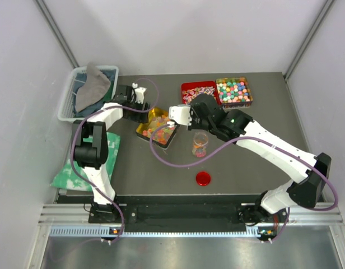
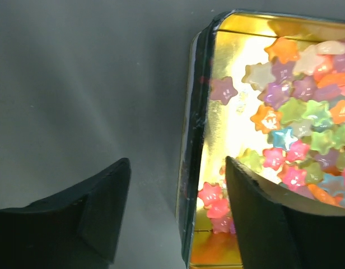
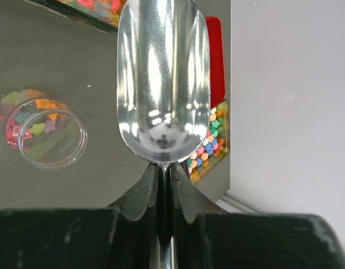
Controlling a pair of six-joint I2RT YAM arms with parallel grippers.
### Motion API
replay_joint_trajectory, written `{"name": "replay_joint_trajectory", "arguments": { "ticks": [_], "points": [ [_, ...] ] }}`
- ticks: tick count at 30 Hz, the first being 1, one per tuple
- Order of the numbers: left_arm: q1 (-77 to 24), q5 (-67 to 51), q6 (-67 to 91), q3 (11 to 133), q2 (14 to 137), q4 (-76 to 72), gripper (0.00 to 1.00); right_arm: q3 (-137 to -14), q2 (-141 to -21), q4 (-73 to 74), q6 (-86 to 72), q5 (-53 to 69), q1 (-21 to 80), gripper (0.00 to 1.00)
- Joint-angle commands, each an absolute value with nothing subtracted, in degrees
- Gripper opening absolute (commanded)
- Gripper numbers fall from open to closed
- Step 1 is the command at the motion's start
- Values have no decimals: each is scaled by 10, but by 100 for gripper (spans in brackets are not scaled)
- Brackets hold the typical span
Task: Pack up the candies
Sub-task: Scoop the fake candies from the storage box.
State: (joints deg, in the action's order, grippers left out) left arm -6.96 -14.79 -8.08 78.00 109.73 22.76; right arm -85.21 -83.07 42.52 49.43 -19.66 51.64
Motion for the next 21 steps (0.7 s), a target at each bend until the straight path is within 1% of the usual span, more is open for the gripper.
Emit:
{"name": "replay_joint_trajectory", "arguments": {
  "ticks": [1,3,4,10,11,13,14,18,21],
  "points": [
    [-74,-135,-94,806,1107,212,68,-885,-820,409,493,-206,529,0],
    [-81,-128,-99,807,1112,213,63,-884,-819,408,493,-209,531,0],
    [-83,-119,-103,807,1114,214,58,-884,-820,408,495,-210,534,0],
    [-102,-89,-123,812,1120,212,43,-885,-819,410,499,-219,544,0],
    [-105,-80,-127,813,1121,211,37,-885,-818,410,501,-219,544,0],
    [-108,-69,-132,816,1123,212,30,-885,-819,410,505,-221,546,0],
    [-112,-59,-139,817,1125,212,25,-884,-819,411,508,-221,546,0],
    [-119,-33,-156,821,1130,214,15,-882,-822,413,521,-227,547,0],
    [-123,-16,-165,826,1136,217,10,-882,-822,424,535,-228,551,0]
  ]
}}
